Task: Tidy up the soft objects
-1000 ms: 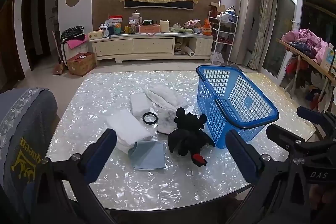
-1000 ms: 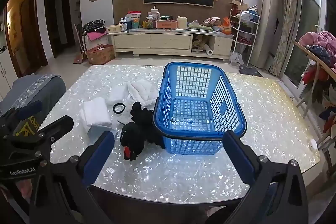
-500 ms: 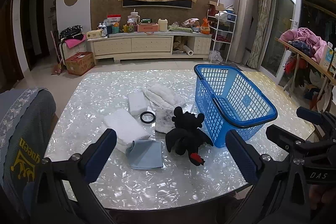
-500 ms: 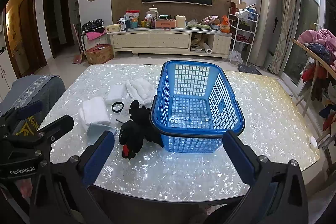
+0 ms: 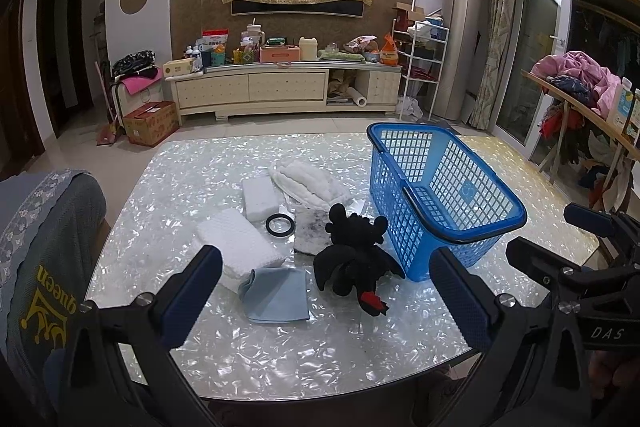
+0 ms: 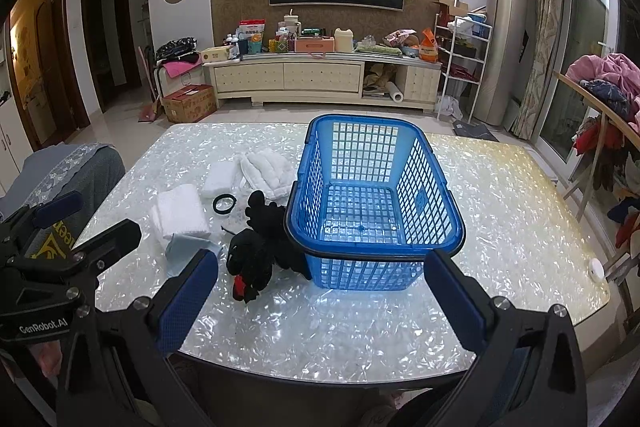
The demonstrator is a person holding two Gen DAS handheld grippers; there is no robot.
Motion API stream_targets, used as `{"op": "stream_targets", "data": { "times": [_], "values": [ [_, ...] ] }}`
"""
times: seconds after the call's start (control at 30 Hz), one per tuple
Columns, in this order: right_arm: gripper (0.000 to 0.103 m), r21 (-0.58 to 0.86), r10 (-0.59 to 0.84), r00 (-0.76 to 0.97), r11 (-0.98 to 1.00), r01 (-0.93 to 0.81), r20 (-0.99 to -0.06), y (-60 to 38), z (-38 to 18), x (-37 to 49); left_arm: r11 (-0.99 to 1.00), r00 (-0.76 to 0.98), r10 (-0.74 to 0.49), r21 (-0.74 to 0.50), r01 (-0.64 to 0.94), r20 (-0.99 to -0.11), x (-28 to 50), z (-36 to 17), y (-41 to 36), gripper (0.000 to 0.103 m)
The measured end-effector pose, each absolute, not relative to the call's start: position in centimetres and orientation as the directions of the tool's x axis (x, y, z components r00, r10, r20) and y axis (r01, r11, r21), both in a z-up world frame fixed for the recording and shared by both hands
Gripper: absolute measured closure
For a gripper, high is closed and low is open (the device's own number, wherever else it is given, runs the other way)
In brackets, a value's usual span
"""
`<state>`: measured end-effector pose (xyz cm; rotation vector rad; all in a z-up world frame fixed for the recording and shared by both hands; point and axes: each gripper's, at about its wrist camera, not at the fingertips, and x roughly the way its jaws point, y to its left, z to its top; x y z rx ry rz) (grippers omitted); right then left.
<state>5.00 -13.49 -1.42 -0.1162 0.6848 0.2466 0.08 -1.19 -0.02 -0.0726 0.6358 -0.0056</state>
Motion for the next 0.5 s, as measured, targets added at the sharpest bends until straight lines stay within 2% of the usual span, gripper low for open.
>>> {"op": "stream_targets", "data": {
  "times": [0.5],
  "values": [
    [0.000,-0.009,0.193,0.742,0.966,-0.259,-0.642,-13.72,-1.47,4.72,0.998,0.806,-0.031,-0.064,-0.009,-0.591,-0.01,0.11,-1.40,0.000]
  ]
}}
